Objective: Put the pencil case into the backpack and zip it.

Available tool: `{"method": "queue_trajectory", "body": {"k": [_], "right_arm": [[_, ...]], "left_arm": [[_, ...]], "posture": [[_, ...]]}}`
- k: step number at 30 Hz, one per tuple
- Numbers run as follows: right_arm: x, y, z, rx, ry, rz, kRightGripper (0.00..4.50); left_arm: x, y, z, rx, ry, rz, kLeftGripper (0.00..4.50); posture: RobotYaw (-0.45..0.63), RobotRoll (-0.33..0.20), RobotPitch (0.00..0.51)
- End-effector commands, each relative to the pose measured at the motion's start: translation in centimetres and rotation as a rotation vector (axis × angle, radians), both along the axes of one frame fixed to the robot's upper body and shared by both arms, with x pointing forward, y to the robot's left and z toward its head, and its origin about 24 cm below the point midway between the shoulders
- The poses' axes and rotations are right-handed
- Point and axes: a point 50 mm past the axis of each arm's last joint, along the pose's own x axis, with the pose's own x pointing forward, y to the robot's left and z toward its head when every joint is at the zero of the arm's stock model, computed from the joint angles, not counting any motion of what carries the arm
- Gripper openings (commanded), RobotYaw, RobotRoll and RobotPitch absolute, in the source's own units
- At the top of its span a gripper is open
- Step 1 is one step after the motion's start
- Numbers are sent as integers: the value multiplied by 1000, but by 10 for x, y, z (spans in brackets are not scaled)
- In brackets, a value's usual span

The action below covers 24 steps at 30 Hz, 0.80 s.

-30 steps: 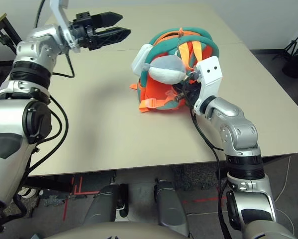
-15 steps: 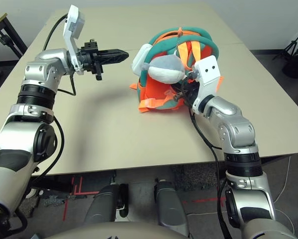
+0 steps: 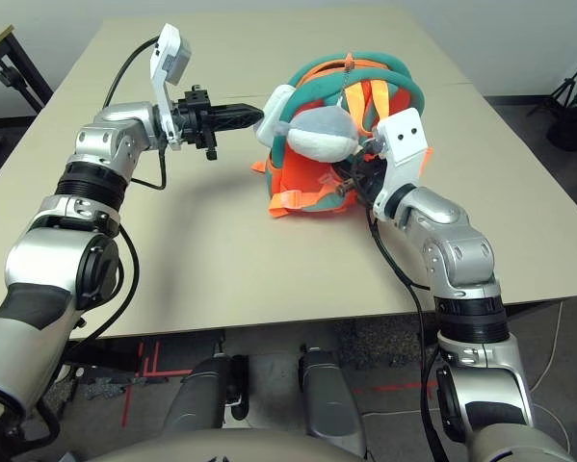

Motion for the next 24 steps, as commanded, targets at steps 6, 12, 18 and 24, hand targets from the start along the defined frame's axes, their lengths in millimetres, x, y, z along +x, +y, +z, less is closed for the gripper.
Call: {"method": "queue_trajectory", "body": {"k": [6, 12, 18, 24], "right_arm": [[-1, 2, -13, -17, 66, -2, 238], [-2, 0, -13, -19, 64, -10, 238], [-3, 0, -13, -21, 65, -13, 238], [-2, 1, -15, -20, 73, -6, 238]], "left_arm": [[5, -31, -9, 76, 30, 15, 0], [4, -45, -16, 93, 36, -5, 0], [4, -37, -3, 23, 13, -19, 0], [2, 0, 51, -116, -96, -30, 1376]], "posture": [[-206, 0, 128], [-216, 0, 124], [-220, 0, 122], [-206, 0, 131]]}}
